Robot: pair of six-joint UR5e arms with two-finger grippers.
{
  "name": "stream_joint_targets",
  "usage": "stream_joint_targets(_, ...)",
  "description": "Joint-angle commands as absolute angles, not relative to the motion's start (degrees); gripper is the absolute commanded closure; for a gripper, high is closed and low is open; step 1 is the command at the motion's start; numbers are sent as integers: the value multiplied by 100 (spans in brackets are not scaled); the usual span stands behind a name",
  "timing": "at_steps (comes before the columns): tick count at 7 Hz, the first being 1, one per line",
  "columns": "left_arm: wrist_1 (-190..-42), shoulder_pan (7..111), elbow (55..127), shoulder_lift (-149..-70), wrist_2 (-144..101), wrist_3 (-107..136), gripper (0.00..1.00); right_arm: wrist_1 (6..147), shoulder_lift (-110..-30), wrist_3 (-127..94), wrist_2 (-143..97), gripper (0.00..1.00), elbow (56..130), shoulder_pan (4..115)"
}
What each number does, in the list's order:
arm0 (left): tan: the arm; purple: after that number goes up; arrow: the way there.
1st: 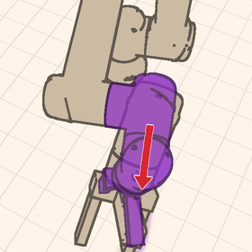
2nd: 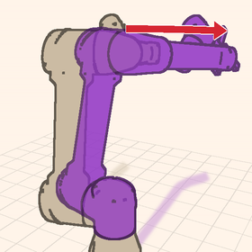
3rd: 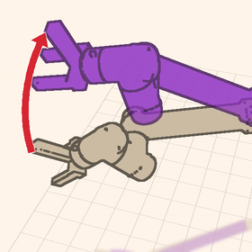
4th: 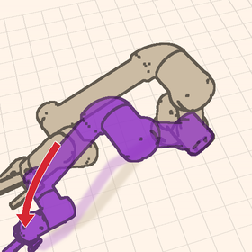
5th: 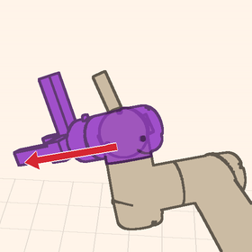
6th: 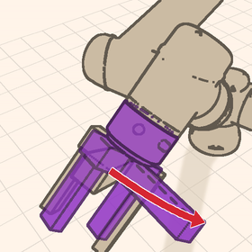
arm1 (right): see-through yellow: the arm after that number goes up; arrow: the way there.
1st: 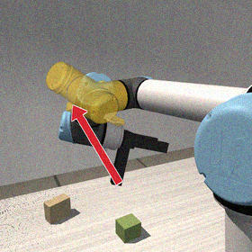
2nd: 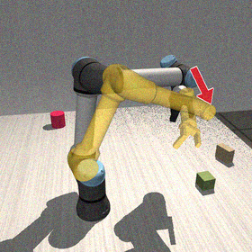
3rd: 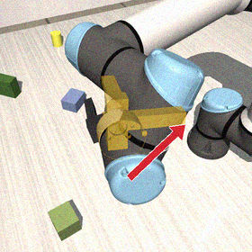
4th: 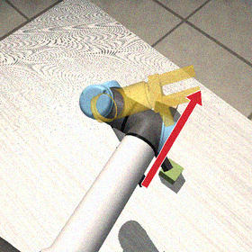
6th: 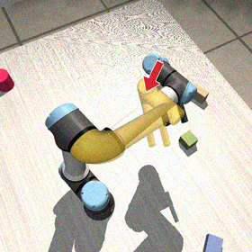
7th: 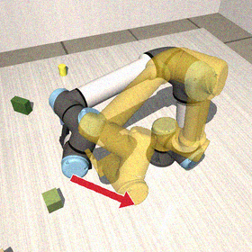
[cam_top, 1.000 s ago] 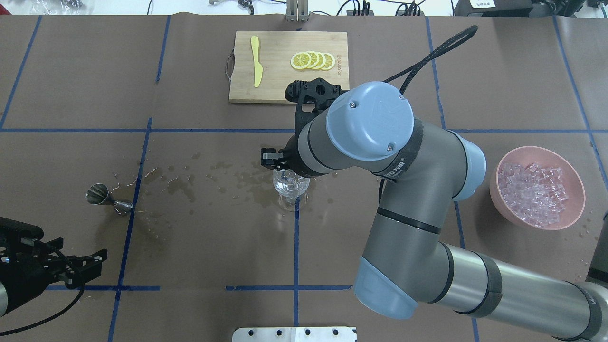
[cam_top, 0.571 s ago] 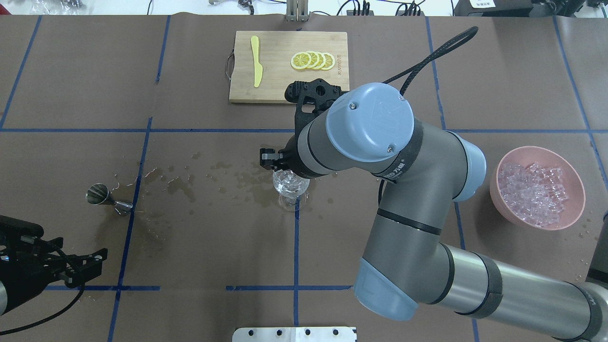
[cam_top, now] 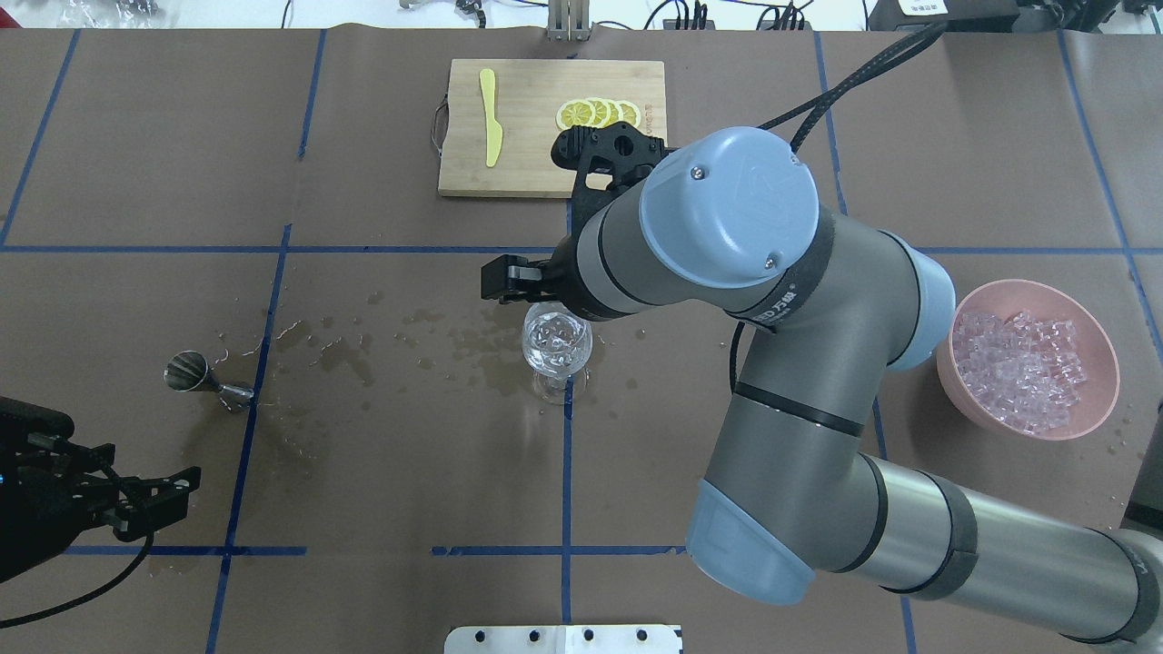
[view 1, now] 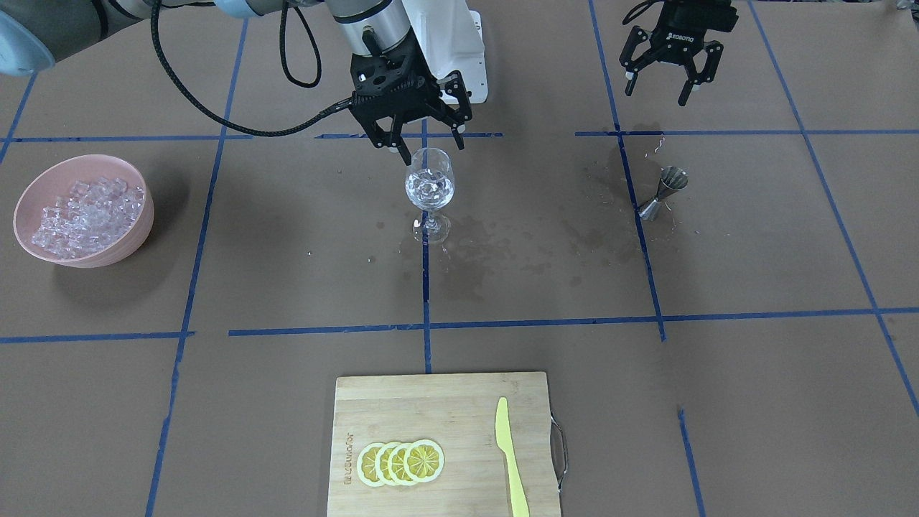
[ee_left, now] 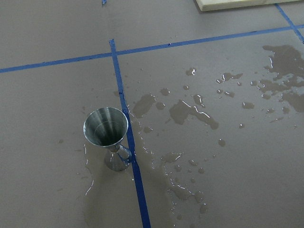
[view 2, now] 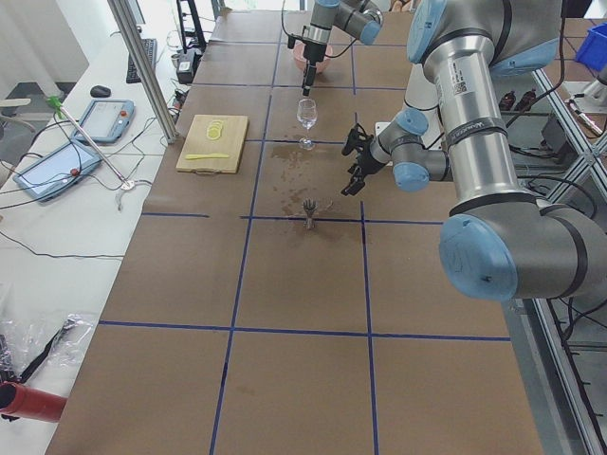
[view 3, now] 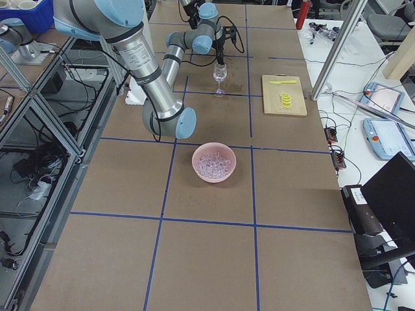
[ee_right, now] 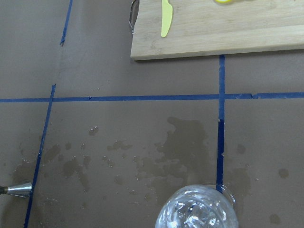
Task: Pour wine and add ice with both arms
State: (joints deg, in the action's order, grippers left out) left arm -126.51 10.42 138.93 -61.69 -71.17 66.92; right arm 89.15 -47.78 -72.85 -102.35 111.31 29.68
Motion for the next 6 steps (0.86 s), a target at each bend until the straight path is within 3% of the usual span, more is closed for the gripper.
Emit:
stream_joint_targets(1,-12551,1981,14018,-6231,-8037,5701,0,9813,-4807,-7234,-10283,0,11730,3172)
stream_joint_targets(4,-12271,3659,13765,-6581,-9199,3838,0,10485,-5165,-6535,-11194,0,11988,4302)
stream_joint_targets(6,-12235,5290,13047,-7195,-10660,2522,0,10573,-5850,-5211,-11539,0,11936,4980)
